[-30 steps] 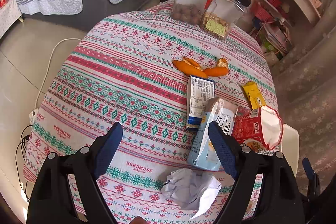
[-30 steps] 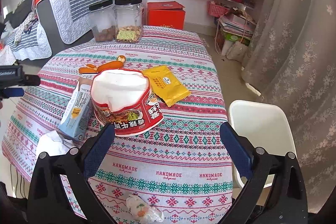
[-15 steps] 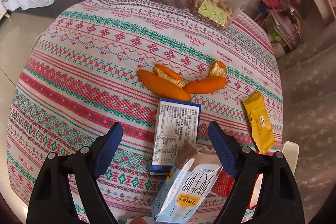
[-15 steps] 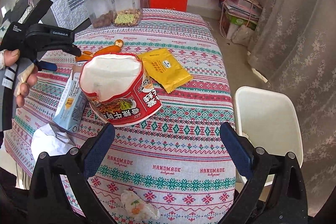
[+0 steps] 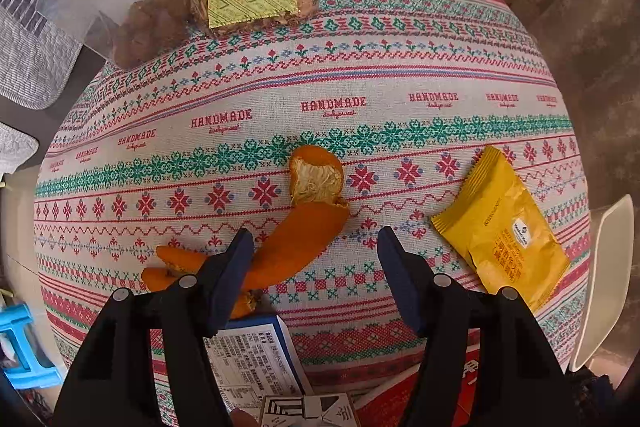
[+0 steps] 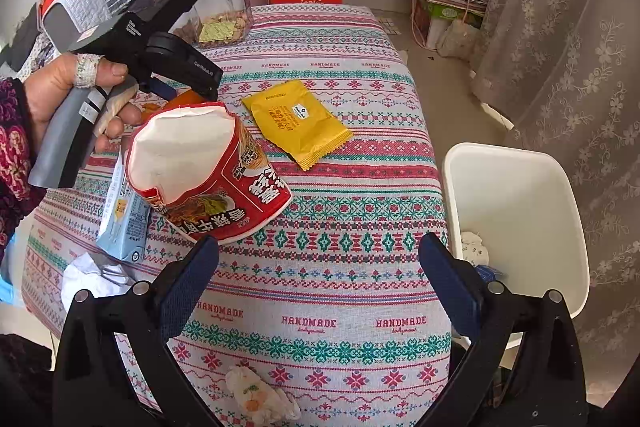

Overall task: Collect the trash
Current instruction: 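Grasp the orange peel with the left tool while the right tool grasps the blue-edged card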

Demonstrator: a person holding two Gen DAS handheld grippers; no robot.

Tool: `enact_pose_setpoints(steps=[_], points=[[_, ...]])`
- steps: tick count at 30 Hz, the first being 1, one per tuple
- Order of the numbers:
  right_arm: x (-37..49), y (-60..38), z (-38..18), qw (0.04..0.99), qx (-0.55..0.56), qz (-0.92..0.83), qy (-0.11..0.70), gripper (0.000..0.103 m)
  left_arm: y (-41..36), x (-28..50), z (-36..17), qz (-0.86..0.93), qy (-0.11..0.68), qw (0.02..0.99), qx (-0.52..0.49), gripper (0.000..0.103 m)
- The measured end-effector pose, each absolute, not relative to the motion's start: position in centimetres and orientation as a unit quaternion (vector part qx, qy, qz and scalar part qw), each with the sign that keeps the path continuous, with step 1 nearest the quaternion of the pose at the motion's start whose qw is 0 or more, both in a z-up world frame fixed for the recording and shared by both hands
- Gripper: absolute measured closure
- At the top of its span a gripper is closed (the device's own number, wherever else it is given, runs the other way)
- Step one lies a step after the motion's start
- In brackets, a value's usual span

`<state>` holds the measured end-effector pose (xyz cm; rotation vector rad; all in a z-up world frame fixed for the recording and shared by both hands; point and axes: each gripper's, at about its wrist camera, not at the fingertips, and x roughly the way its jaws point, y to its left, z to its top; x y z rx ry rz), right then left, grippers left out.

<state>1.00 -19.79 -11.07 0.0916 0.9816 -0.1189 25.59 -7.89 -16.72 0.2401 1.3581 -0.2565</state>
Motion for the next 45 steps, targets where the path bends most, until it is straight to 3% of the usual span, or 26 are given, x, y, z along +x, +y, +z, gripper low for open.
enact_pose_setpoints(steps=[3, 4, 7, 18, 22, 27, 33, 36, 45], points=[[1.2, -19.5, -10.9, 0.881, 0.046, -0.051, 0.468, 0.007, -6.9, 25.5, -17.5, -0.111, 0.63, 0.762, 0.101, 0.065], [1.2, -19.3, -10.8, 0.882, 0.046, -0.049, 0.467, 0.007, -6.2, 25.3, -17.3, -0.113, 0.628, 0.765, 0.087, 0.077], [1.3, -18.7, -10.6, 0.884, 0.047, -0.034, 0.463, 0.007, -3.2, 24.2, -15.9, -0.108, 0.621, 0.776, 0.022, 0.089], [4.5, -13.4, -6.4, 0.901, 0.026, 0.062, 0.429, 0.007, 10.8, 14.3, -3.7, -0.058, 0.495, 0.846, -0.189, 0.09], [9.4, -9.9, -4.8, 0.896, 0.0, 0.092, 0.433, 0.007, 13.5, 10.1, -0.2, -0.028, 0.43, 0.88, -0.2, 0.09], [15.7, -5.6, -5.4, 0.877, -0.042, 0.108, 0.467, 0.007, 16.0, 8.8, 1.7, -0.019, 0.4, 0.89, -0.218, 0.09], [19.0, -2.8, -10.0, 0.8, -0.007, 0.153, 0.581, 0.007, 17.8, 8.4, 2.6, -0.021, 0.393, 0.89, -0.23, 0.09], [19.7, -0.3, -13.0, 0.755, -0.024, 0.163, 0.634, 0.012, 18.6, 8.2, 2.1, -0.014, 0.402, 0.884, -0.238, 0.09], [19.7, 4.4, -17.0, 0.722, -0.11, 0.154, 0.665, 0.016, 19.7, 7.8, 2.1, -0.006, 0.401, 0.882, -0.245, 0.09]])
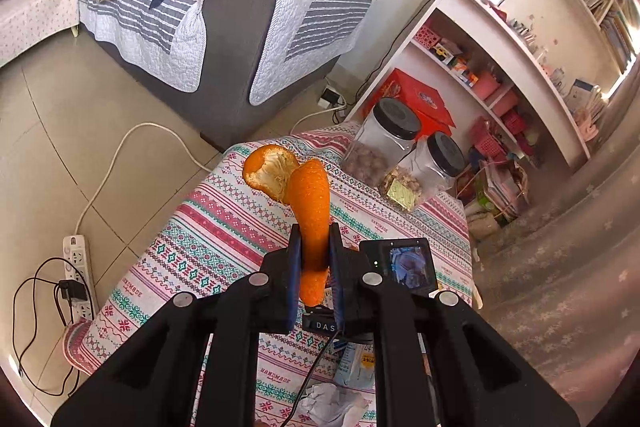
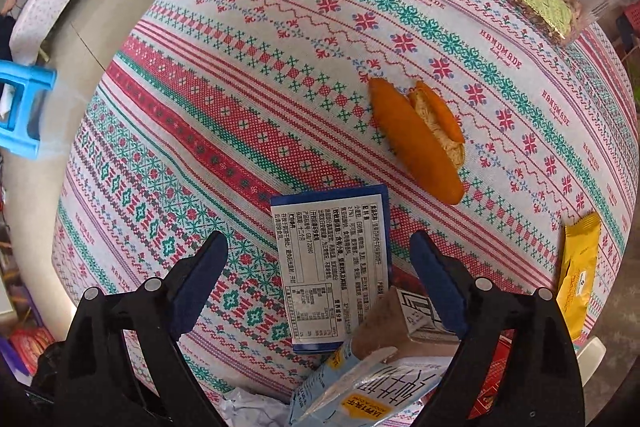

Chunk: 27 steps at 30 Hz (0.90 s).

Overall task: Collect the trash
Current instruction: 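Grasp the orange peel with the left tool while the right tool grasps the blue-edged card, then lift the peel and card and carry both to the white bin, releasing them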

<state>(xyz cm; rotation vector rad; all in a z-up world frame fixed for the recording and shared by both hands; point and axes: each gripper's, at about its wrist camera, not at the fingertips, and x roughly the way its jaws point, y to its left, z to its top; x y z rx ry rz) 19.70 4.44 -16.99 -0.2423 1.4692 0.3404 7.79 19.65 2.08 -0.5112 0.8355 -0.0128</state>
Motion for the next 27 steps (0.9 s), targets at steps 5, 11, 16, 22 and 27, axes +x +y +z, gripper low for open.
enact_pose_setpoints(steps=[5, 11, 16, 22, 27], points=[[19.4, 4.9, -18.3, 0.719, -0.109, 0.142, 0.671, 0.026, 20.6, 7.7, 1.8, 0.003, 0.403, 0.88, -0.252, 0.09], [18.8, 5.5, -16.9, 0.745, -0.111, 0.134, 0.644, 0.046, 21.4, 7.5, 1.6, 0.013, 0.404, 0.877, -0.261, 0.09], [18.1, 5.9, -14.0, 0.776, -0.105, 0.137, 0.607, 0.047, 21.8, 7.5, 1.2, 0.02, 0.406, 0.874, -0.267, 0.09], [17.5, 6.0, -9.5, 0.812, -0.088, 0.142, 0.559, 0.047, 22.1, 7.5, 1.1, 0.03, 0.405, 0.873, -0.269, 0.09], [19.0, 4.9, -6.0, 0.838, -0.068, 0.142, 0.523, 0.047, 22.4, 7.5, 1.1, 0.039, 0.401, 0.875, -0.269, 0.09]])
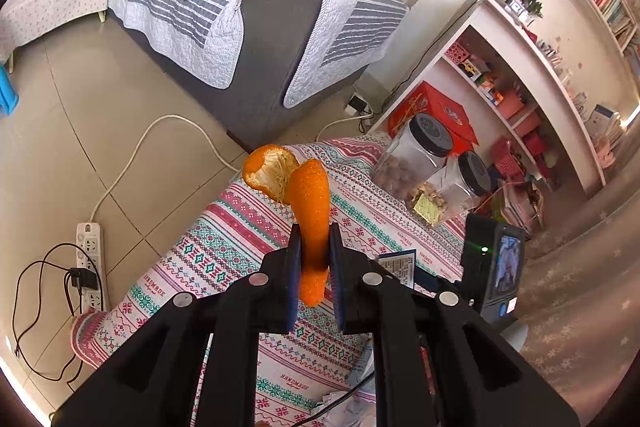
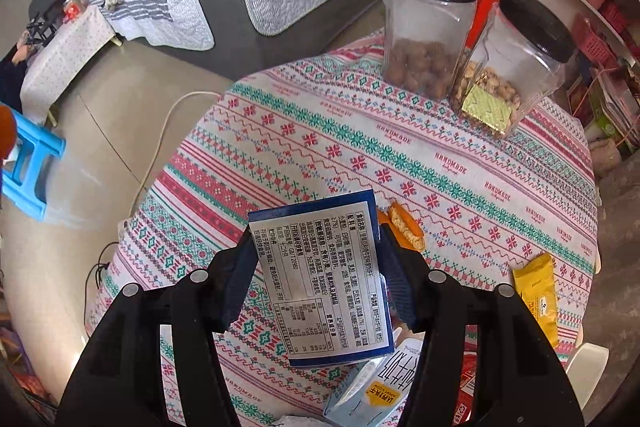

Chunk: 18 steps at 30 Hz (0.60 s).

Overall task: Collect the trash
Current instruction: 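Lift the peel and card and carry both to the white bin, releasing them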

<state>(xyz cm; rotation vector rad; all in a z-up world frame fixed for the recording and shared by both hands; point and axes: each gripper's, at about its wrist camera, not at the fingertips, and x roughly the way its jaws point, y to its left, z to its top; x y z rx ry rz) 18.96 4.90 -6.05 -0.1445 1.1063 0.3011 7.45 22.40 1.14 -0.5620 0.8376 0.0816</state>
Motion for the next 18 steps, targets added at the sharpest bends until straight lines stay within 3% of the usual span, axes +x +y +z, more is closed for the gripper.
enact_pose_setpoints(steps=[18], points=[[15.5, -2.2, -0.8, 0.901, 0.012, 0.087, 0.425, 0.046, 19.3, 7.5, 1.4, 0.029, 0.39, 0.888, -0.242, 0.09]])
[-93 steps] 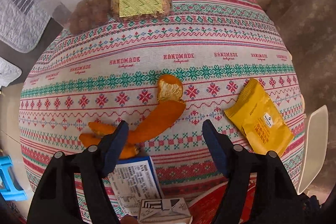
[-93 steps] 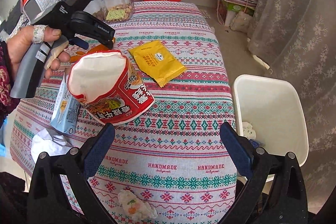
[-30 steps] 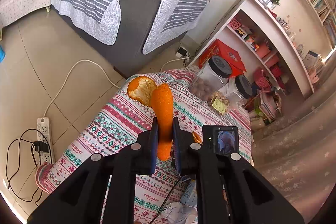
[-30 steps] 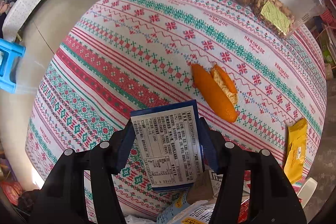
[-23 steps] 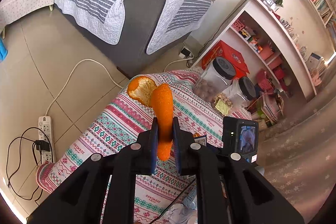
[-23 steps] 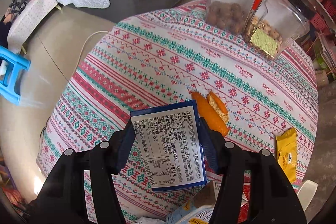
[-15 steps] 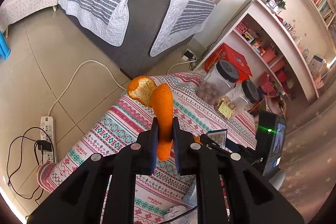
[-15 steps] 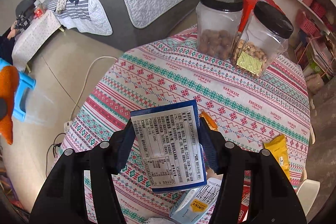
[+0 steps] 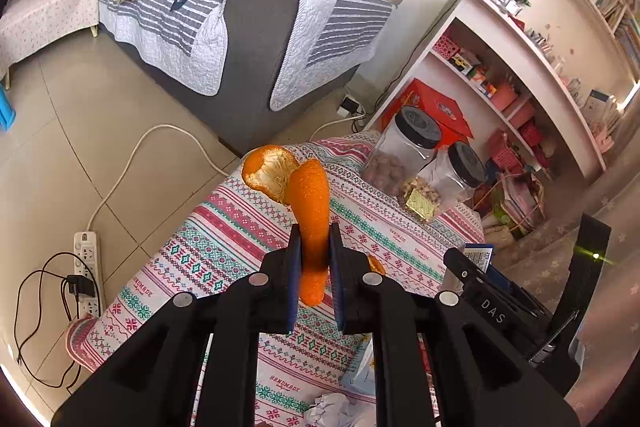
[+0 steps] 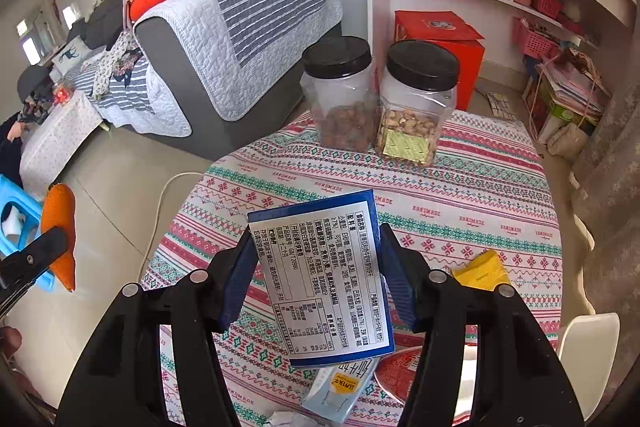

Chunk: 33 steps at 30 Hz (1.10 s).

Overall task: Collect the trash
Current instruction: 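Lift the peel and card and carry both to the white bin, releasing them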

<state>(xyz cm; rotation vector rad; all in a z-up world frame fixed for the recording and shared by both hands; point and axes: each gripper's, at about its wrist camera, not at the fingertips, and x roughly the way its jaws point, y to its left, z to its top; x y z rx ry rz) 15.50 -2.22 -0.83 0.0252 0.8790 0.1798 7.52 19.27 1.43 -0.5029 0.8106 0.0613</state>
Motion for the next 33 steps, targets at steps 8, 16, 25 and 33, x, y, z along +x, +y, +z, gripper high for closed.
enact_pose_setpoints(steps=[8, 16, 25, 33], points=[[13.0, -5.7, 0.1, 0.922, 0.035, 0.059, 0.38, 0.047, 15.8, 7.7, 1.9, 0.008, 0.373, 0.903, -0.213, 0.09], [10.4, -9.5, 0.4, 0.937, 0.059, 0.028, 0.343, 0.046, 12.6, 7.7, 1.9, -0.012, 0.364, 0.913, -0.187, 0.09], [7.6, -12.8, 1.1, 0.951, 0.057, 0.004, 0.305, 0.046, 9.2, 7.7, 1.6, -0.033, 0.364, 0.917, -0.162, 0.09], [5.5, -15.1, 2.1, 0.959, 0.055, -0.012, 0.279, 0.046, 6.3, 7.4, 1.4, -0.056, 0.365, 0.918, -0.142, 0.09]])
